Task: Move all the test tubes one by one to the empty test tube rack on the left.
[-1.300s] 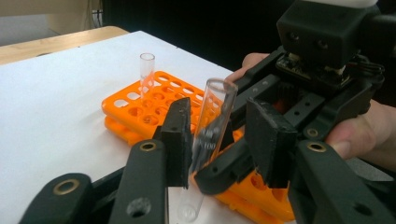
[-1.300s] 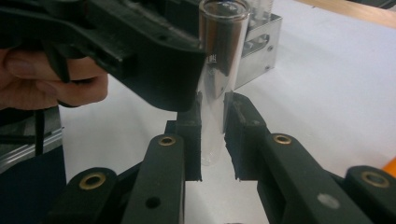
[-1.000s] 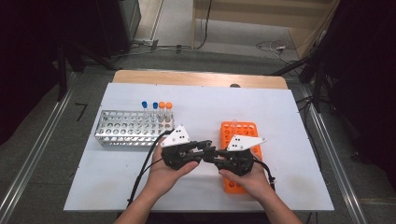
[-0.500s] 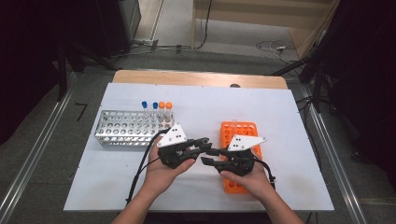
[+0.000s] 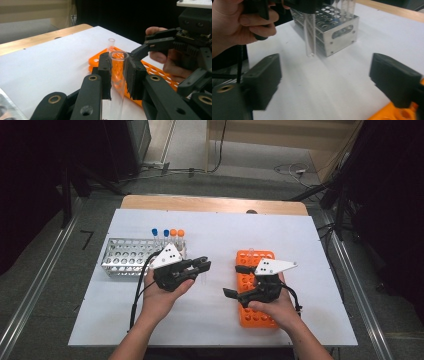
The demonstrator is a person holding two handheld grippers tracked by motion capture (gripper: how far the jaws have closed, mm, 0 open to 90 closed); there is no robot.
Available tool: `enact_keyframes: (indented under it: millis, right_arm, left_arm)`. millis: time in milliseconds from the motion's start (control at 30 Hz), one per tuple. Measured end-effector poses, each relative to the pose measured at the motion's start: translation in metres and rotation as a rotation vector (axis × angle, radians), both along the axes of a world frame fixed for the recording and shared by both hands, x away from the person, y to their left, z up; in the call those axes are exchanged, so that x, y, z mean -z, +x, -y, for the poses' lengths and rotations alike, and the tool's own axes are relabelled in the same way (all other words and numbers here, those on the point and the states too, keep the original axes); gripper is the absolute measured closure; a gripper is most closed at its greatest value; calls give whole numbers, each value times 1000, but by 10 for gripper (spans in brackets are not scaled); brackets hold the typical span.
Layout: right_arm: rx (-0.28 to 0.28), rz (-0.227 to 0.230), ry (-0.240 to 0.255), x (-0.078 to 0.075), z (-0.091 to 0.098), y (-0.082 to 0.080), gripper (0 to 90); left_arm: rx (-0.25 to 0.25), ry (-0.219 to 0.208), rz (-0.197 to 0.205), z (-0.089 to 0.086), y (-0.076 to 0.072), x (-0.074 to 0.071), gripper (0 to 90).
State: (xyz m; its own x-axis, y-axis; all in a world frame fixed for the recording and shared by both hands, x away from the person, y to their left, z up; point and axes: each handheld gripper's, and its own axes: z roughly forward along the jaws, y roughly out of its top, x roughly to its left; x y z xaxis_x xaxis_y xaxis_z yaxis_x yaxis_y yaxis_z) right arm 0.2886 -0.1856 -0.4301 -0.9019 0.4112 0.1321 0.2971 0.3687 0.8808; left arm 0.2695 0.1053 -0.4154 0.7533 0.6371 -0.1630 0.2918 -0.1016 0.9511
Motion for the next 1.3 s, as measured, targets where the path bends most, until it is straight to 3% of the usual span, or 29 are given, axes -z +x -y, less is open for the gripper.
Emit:
enact_keyframes:
  millis: [67,700,1300]
  right_arm:
    - [5,0,0,-1,5,3,0]
    - [106,-4,18,5,50,24,0]
    - [171,-7,10,11,72,26,0]
  left_arm:
    - [-14,-1,4,-5,1,-1,767]
    - [-208,-46,52,-75,14,-14,768]
    - [-344,-20,64,-111,42,-10,768]
